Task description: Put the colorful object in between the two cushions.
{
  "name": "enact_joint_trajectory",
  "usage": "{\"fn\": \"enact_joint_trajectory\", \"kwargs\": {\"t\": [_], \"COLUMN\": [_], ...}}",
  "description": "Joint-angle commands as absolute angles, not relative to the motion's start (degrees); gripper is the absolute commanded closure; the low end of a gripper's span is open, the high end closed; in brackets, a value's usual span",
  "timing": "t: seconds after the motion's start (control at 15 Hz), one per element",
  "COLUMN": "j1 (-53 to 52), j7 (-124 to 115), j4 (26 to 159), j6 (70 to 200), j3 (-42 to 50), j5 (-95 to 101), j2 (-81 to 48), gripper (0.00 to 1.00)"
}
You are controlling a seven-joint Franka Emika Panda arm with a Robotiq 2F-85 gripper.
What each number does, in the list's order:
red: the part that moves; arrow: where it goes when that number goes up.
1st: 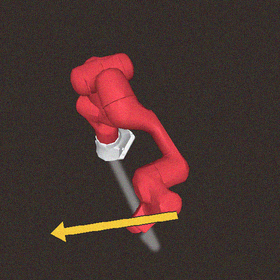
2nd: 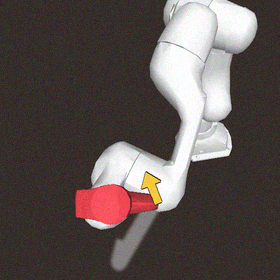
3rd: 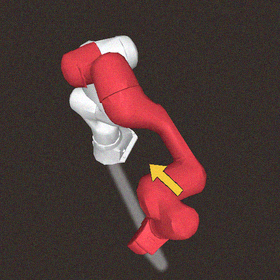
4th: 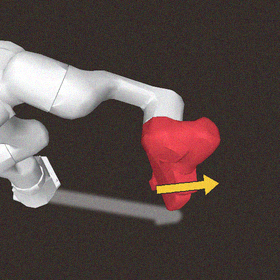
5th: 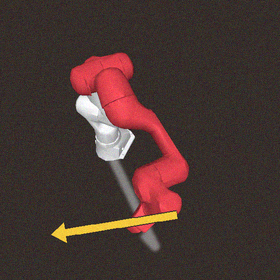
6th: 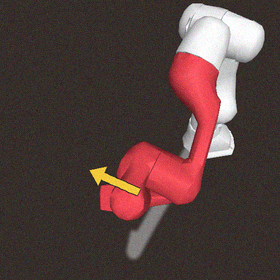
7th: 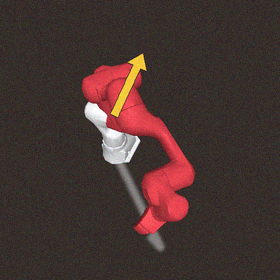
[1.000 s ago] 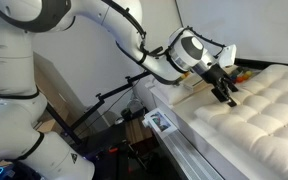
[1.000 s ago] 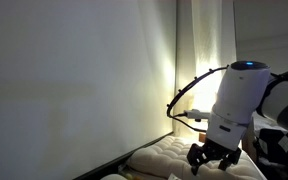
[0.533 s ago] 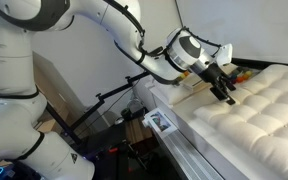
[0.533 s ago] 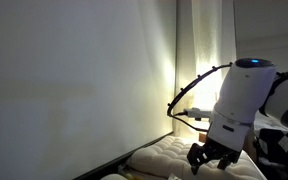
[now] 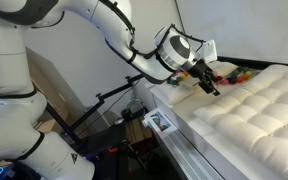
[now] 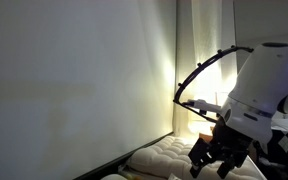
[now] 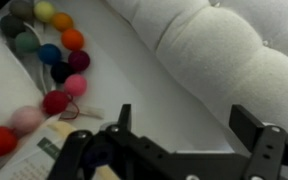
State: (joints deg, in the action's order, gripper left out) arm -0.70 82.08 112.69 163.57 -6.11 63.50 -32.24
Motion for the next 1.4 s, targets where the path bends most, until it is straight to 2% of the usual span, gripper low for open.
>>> {"fn": "enact_joint_trajectory", "kwargs": {"t": [0.0,0.53,0.87,1.33], "j1": [0.81,7.73,4.42,-5.08], "j7": [85.41,95.11,95.01,89.51], "j4": [111.65,100.38,97.47,99.81], "j6": [168.28,167.81,166.29,160.59], "j3": [-7.29,-12.51,-9.40,-3.20], "j5": [61.81,51.84,46.09,47.45], "j2": [-34.31,-47.61,-48.75,-44.25], "gripper": [0.00,0.00,0.00,0.00]}}
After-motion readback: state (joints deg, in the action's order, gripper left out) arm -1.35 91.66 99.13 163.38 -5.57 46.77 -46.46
